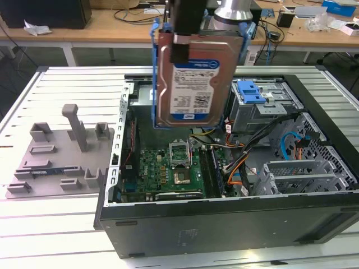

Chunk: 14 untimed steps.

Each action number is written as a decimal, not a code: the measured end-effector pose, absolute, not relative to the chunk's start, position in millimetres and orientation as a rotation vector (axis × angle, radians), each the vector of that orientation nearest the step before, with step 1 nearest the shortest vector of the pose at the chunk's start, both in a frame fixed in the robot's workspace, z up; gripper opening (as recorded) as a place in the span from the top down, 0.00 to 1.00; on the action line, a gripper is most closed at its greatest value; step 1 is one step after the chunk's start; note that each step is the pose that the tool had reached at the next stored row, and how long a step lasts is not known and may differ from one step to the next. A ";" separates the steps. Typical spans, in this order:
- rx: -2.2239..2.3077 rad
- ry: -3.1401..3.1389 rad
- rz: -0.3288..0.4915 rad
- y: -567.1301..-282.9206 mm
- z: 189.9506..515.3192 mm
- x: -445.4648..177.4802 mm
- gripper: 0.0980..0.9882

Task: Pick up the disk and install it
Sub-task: 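Pick up the disk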

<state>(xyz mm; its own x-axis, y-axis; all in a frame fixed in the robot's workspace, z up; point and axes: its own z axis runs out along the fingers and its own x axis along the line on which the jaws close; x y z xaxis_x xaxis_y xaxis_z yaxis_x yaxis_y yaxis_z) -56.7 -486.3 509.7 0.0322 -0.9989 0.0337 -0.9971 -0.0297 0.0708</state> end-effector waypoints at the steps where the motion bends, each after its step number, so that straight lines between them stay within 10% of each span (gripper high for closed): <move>1: 2.202 -2.135 -0.039 -488.8 509.7 -51.6 0.70; 14: 2.200 -2.133 -0.043 -504.3 509.8 -17.3 0.70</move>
